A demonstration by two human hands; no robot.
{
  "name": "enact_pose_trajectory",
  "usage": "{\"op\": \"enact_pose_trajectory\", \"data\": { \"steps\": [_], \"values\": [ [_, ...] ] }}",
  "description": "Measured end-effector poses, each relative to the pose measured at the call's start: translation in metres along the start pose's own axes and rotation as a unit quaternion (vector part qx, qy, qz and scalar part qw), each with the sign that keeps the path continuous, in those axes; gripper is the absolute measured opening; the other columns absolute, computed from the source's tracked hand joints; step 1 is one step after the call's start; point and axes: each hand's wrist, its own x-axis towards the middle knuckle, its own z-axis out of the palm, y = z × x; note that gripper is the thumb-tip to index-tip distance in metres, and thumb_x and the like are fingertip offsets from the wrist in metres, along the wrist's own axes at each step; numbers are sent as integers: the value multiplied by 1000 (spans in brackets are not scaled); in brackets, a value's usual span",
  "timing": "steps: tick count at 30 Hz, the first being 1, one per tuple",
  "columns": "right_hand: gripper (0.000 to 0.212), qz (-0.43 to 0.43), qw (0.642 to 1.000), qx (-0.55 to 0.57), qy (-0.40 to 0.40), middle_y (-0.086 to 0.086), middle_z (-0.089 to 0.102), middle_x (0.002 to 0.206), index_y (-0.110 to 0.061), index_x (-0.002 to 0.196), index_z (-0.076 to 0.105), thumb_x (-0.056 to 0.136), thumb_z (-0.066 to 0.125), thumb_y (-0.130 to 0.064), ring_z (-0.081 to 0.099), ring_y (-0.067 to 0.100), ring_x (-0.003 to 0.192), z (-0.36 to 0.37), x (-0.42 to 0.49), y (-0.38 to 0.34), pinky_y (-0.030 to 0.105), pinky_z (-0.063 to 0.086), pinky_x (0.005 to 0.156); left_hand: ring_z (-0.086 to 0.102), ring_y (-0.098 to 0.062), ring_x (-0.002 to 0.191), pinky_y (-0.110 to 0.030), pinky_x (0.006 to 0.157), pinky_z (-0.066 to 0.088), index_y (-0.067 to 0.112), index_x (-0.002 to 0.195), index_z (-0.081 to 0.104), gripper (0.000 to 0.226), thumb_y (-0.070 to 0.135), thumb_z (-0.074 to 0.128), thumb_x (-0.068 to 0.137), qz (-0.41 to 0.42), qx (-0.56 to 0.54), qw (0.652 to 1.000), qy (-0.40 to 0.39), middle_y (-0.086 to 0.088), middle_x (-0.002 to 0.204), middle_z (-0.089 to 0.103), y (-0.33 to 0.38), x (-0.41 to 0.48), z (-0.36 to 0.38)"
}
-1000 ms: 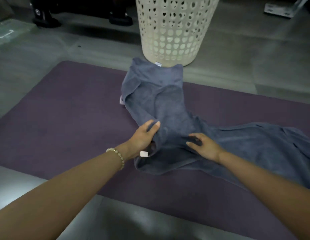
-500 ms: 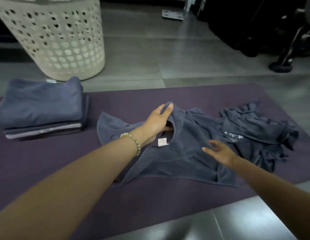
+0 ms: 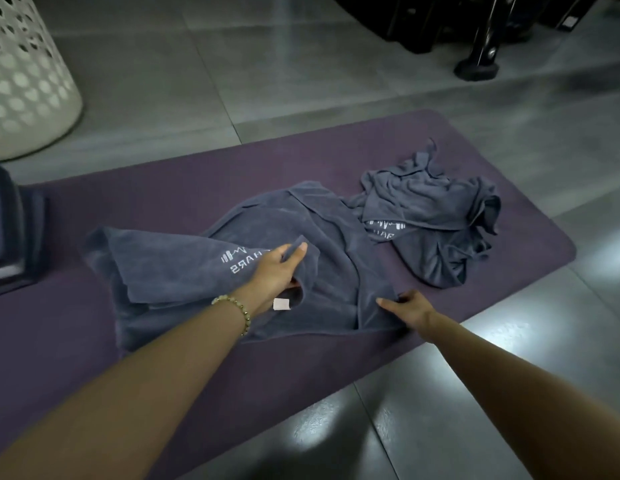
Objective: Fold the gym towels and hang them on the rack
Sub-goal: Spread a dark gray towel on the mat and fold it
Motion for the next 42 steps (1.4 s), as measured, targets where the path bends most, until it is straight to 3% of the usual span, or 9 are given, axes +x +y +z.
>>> {"op": "enact_pose_trajectory", "data": {
  "steps": [4, 11, 16, 21, 24, 31, 35, 37, 42],
  "values": [
    [43, -26, 999, 12, -34, 14, 64, 121, 0, 118, 63, 82, 74, -23, 60, 29, 113, -1, -4, -22, 32, 45, 98, 67, -20, 101, -43, 97, 50, 28, 97, 65, 13, 39, 62, 90, 2, -6, 1000, 5, -3, 105, 72, -1, 2, 0],
    [49, -207, 975, -32, -77, 5, 59, 117, -6, 123, 48, 86, 69, -29, 60, 20, 103, -3, -47, -113, 32, 51, 82, 69, -20, 94, -34, 86, 55, 6, 112, 65, 31, 18, 72, 83, 26, -86, 995, 33, -8, 102, 72, 29, -12, -33],
    [49, -325, 924, 51, -195, 11, 63, 87, -22, 113, 36, 82, 74, -16, 51, 13, 54, 16, -112, -190, 22, 45, 46, 68, -8, 71, -15, 63, 54, 9, 95, 65, 10, 14, 68, 86, 91, -97, 987, 94, -2, 82, 71, 63, -35, -88],
    [20, -390, 864, 79, -308, -2, 69, 79, -11, 96, 61, 80, 73, -7, 65, 7, 71, 45, -163, -242, 19, 54, 67, 69, -11, 80, -19, 74, 56, 9, 98, 68, 18, 25, 65, 89, 137, -114, 973, 146, -4, 87, 73, 88, -70, -161],
    [38, -409, 829, 32, -380, -6, 71, 91, -12, 108, 61, 75, 76, 1, 67, 6, 87, 68, -189, -265, 19, 52, 80, 69, -10, 77, -19, 70, 56, 9, 94, 68, 19, 25, 60, 92, 169, -119, 962, 177, -4, 85, 73, 98, -96, -200],
    [8, -559, 784, -64, -263, -12, 66, 57, -20, 78, 71, 77, 78, -21, 59, 2, 52, 120, -250, -315, 13, 46, 59, 51, 1, 39, -9, 41, 39, 11, 70, 56, 35, 25, 45, 100, 210, -97, 946, 226, 10, 43, 55, 107, -149, -256],
    [5, -604, 765, -76, -210, -4, 58, 66, -27, 75, 76, 77, 77, -32, 52, 15, 64, 141, -261, -336, 29, 45, 69, 64, 0, 56, -9, 54, 46, 9, 74, 64, 38, 22, 41, 101, 227, -65, 950, 203, 6, 57, 68, 100, -159, -269],
    [5, -623, 750, -85, -208, -7, 46, 75, -27, 78, 76, 78, 75, -31, 45, 4, 71, 150, -263, -342, 23, 41, 74, 70, -6, 79, -13, 67, 51, 8, 88, 69, 36, 23, 40, 102, 225, -54, 956, 180, 0, 79, 75, 98, -160, -273],
    [12, -601, 753, -50, -264, -17, 68, 78, -20, 84, 73, 90, 63, -19, 59, -7, 76, 172, -266, -349, 10, 42, 78, 68, -21, 100, -26, 88, 54, -5, 111, 64, 42, 27, 38, 102, 219, -54, 965, 133, -17, 105, 71, 93, -158, -274]
  ]
}}
